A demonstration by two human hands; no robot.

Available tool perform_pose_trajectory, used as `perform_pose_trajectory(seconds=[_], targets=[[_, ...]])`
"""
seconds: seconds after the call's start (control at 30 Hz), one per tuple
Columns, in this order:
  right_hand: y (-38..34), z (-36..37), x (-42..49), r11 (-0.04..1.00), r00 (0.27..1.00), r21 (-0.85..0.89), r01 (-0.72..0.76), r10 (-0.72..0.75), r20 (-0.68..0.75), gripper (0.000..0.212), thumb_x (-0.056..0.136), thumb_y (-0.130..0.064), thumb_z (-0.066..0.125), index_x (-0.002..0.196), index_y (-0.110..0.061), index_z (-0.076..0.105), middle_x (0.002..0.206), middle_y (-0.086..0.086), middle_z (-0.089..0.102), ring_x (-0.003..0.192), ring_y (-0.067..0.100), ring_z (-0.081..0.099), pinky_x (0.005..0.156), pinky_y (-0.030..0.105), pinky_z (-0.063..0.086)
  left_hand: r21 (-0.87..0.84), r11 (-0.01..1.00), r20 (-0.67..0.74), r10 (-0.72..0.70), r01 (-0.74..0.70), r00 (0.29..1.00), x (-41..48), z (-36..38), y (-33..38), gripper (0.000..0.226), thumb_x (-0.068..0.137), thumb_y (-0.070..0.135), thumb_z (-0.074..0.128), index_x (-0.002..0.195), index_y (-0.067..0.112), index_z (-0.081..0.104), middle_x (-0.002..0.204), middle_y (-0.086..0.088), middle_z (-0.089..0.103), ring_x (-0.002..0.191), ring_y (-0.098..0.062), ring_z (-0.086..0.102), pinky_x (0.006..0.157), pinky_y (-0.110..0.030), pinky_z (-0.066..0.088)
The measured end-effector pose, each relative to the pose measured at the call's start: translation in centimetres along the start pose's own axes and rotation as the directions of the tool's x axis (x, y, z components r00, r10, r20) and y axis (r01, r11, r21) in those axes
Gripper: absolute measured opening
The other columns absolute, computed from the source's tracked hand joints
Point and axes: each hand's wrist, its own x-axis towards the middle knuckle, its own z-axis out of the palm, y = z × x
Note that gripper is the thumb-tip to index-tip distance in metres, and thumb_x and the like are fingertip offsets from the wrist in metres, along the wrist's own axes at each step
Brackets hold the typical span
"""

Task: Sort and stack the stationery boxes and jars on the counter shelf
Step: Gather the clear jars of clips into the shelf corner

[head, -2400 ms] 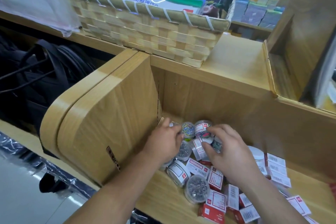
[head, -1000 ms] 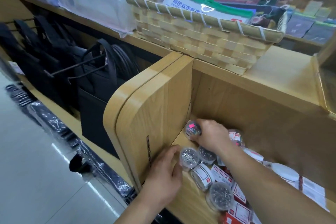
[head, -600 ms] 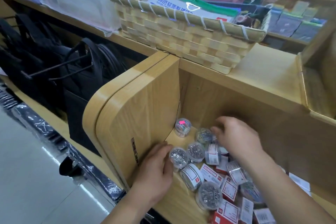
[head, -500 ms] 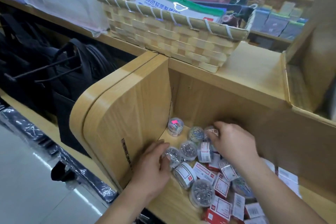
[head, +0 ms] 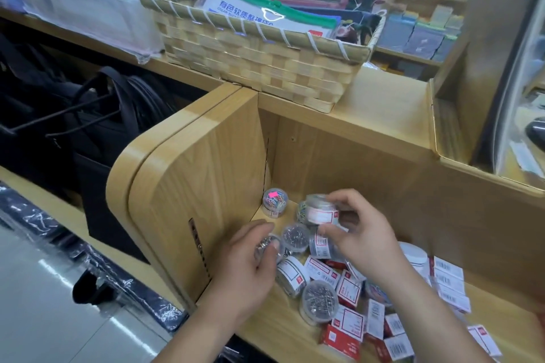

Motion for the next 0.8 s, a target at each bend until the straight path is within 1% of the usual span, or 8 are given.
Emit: perform_pose_trajectory(seconds=[0.07,0.13,0.2,0.33,0.43,0.57,0.67,0.8], targets=[[-1.3,0.6,-1.2,0.985,0.999,0.168,0.023,-0.030,0.040,0.043,0.078,0.008,0.078,0.102,-0.024,0.063,0.103,-0.018,0.070,0.099,0.003,0.068,0.091,0.024,0.055,-0.193,0.979,0.015,-0.068,0.069,0.998,0.0,-0.3,1.8,0.036,0.090,0.040,0.071,0.125,0.031,0.069,0.119,0.016,0.067,0.108,-0.006,0.066,0.092,-0.028,0.055],[-2.0,1.3,-2.3,0.963,0.996,0.268,0.026,-0.048,0.077,0.040,0.076,0.010,0.079,0.102,-0.016,0.061,0.104,-0.019,0.069,0.099,0.001,0.069,0.088,0.018,0.054,-0.371,0.914,0.110,-0.130,0.162,0.985,0.1,-0.2,3.5,0.043,0.087,0.028,0.081,0.127,0.032,0.066,0.114,0.010,0.072,0.101,-0.008,0.070,0.085,-0.026,0.058],[-2.2,2.2,-3.0,0.949,0.993,0.313,0.032,-0.067,0.101,0.046,0.078,0.008,0.078,0.110,-0.018,0.060,0.112,-0.018,0.068,0.107,0.007,0.068,0.093,0.019,0.052,-0.462,0.867,0.151,-0.133,0.189,0.980,-0.1,-0.3,4.4,0.049,0.083,0.011,0.084,0.124,0.030,0.066,0.108,0.006,0.076,0.095,-0.010,0.073,0.079,-0.022,0.057],[-2.1,2.3,-3.6,0.929,0.984,0.371,-0.008,-0.058,0.167,0.066,0.085,0.017,0.064,0.137,-0.022,0.051,0.127,-0.015,0.064,0.120,0.011,0.064,0.100,0.024,0.051,-0.449,0.877,0.136,-0.124,0.173,0.983,-0.2,-0.8,3.8,0.056,0.078,0.010,0.088,0.125,0.032,0.066,0.110,0.006,0.076,0.098,-0.011,0.072,0.080,-0.021,0.055],[-2.1,1.9,-3.4,0.922,0.990,0.381,-0.068,0.016,0.139,0.054,0.091,0.014,0.059,0.130,-0.024,0.057,0.121,-0.007,0.070,0.116,0.013,0.066,0.095,0.027,0.054,-0.390,0.910,0.139,-0.094,0.142,0.986,-0.4,-0.8,3.2,0.060,0.077,0.008,0.089,0.126,0.033,0.066,0.115,0.007,0.073,0.100,-0.012,0.070,0.083,-0.019,0.053],[-3.2,1.9,-3.0,0.931,0.975,0.318,-0.181,0.128,0.179,0.052,0.078,-0.009,0.085,0.123,-0.024,0.063,0.108,-0.008,0.072,0.096,-0.002,0.068,0.075,0.017,0.055,-0.338,0.935,0.154,-0.057,0.107,0.986,-0.6,-0.5,3.0,0.059,0.079,0.009,0.087,0.129,0.031,0.065,0.120,0.017,0.068,0.104,-0.007,0.070,0.089,-0.023,0.055],[-3.7,2.1,-2.3,0.955,0.964,0.220,-0.198,0.148,0.223,0.048,0.068,-0.011,0.093,0.105,-0.026,0.067,0.088,-0.013,0.075,0.082,-0.011,0.067,0.068,0.011,0.052,-0.337,0.937,0.146,-0.050,0.097,0.988,-0.6,-0.1,2.8,0.056,0.082,0.005,0.083,0.132,0.025,0.065,0.124,0.012,0.067,0.107,-0.009,0.070,0.093,-0.029,0.057],[-3.7,2.1,-1.4,0.946,0.954,0.220,-0.236,0.182,0.240,0.046,0.066,-0.007,0.093,0.105,-0.016,0.071,0.085,-0.005,0.077,0.077,0.002,0.070,0.065,0.012,0.052,-0.417,0.900,0.106,-0.088,0.125,0.990,-0.5,-0.3,2.7,0.054,0.084,0.001,0.081,0.128,0.028,0.065,0.125,0.010,0.069,0.105,-0.005,0.070,0.086,-0.015,0.053]])
